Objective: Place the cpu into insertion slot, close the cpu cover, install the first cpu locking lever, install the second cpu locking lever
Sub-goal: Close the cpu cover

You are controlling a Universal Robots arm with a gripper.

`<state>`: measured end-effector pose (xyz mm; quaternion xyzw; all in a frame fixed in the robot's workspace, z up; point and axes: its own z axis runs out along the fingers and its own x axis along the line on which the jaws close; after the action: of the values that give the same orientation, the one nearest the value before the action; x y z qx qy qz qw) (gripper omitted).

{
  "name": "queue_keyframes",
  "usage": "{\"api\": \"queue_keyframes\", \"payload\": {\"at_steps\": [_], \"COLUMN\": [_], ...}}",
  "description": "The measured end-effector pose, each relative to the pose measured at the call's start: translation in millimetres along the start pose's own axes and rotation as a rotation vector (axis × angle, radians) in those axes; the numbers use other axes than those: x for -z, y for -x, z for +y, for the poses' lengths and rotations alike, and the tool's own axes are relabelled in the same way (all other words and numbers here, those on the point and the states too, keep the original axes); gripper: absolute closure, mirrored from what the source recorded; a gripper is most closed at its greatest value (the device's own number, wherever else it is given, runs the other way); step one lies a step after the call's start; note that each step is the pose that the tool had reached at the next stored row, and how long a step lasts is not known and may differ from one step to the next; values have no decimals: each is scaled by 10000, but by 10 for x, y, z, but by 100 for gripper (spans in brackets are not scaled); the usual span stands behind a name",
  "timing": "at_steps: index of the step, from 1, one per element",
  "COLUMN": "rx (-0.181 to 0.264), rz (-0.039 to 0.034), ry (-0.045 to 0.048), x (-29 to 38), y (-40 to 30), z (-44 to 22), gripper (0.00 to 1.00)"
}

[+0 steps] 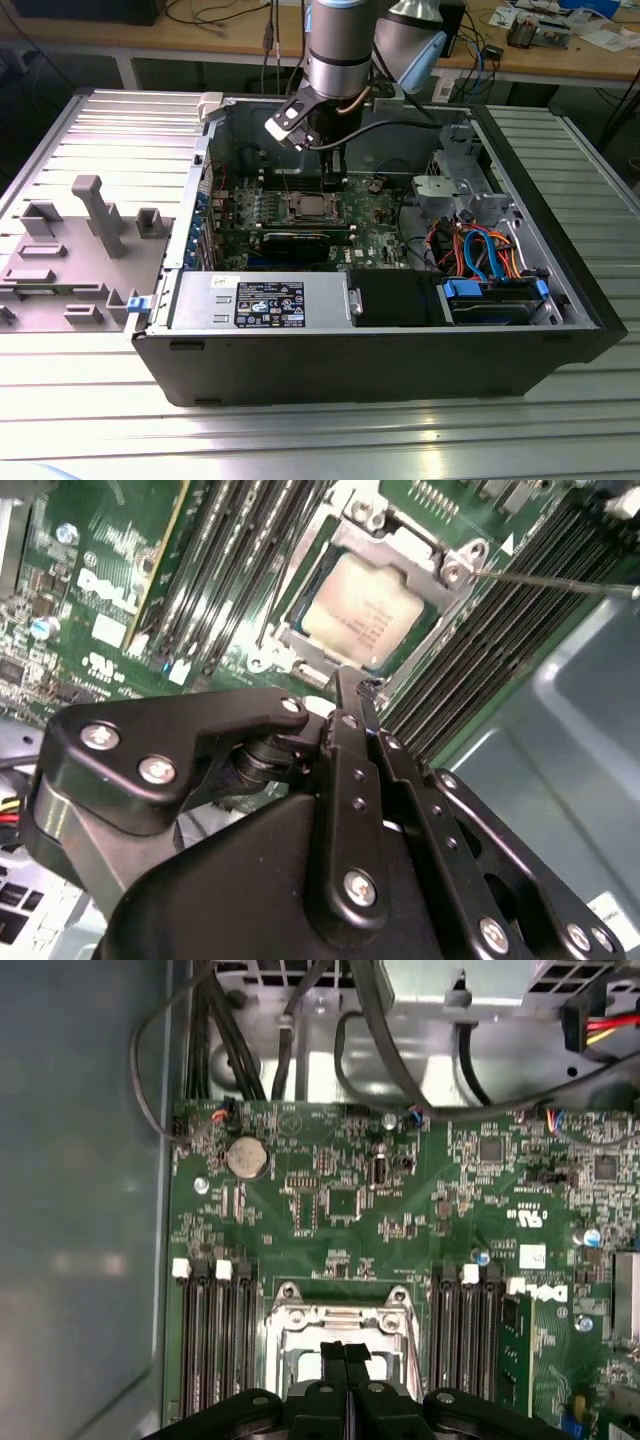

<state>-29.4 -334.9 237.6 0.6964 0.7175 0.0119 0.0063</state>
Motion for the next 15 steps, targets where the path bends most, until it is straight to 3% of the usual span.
{"api": "queue_keyframes", "payload": {"at_steps": [2, 7, 12, 15], "rx": [-2, 5, 28, 63], "rz": [-1, 3, 6, 45], "ry": [-1, 0, -77, -85], "x": [-14, -101, -185, -211], "y": [-1, -9, -9, -9], "z": [-51, -326, -373, -410], "gripper": [89, 89, 89, 89]}}
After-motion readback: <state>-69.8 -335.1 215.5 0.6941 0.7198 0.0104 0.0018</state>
